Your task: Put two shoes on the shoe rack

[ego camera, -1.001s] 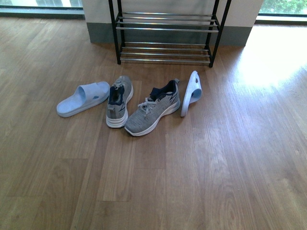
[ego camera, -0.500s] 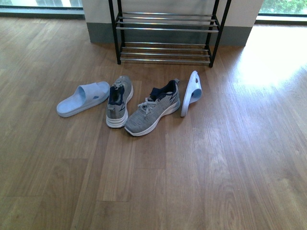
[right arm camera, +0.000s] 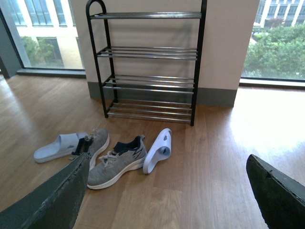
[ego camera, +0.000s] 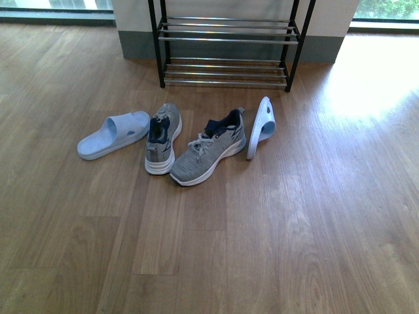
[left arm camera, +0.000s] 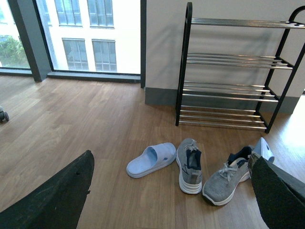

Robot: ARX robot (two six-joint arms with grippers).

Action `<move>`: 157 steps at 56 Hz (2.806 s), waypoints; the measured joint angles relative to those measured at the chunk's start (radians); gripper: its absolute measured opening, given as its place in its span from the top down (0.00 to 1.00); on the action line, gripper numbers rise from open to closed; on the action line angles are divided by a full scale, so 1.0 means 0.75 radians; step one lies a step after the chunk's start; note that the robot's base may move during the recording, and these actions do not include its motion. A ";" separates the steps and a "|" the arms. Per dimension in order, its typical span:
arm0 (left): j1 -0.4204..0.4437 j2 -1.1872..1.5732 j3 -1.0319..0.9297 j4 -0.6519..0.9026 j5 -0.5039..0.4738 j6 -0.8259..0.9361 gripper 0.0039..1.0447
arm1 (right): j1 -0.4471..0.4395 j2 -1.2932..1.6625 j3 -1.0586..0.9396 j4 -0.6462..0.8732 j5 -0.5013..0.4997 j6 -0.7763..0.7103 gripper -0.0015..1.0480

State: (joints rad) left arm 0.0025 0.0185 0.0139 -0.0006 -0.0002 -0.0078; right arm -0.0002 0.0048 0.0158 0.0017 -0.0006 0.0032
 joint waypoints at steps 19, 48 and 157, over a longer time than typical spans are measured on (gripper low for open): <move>0.000 0.000 0.000 0.000 0.000 0.001 0.09 | 0.000 0.000 0.000 -0.001 0.000 0.000 0.09; 0.000 0.000 0.000 0.000 0.000 0.000 0.09 | 0.000 0.000 0.000 -0.001 0.000 0.000 0.09; -0.002 -0.001 0.000 0.001 -0.001 0.001 0.09 | 0.000 -0.001 0.000 -0.003 -0.001 0.000 0.09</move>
State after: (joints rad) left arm 0.0010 0.0181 0.0139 -0.0002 -0.0006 -0.0074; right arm -0.0002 0.0044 0.0158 -0.0006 -0.0010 0.0032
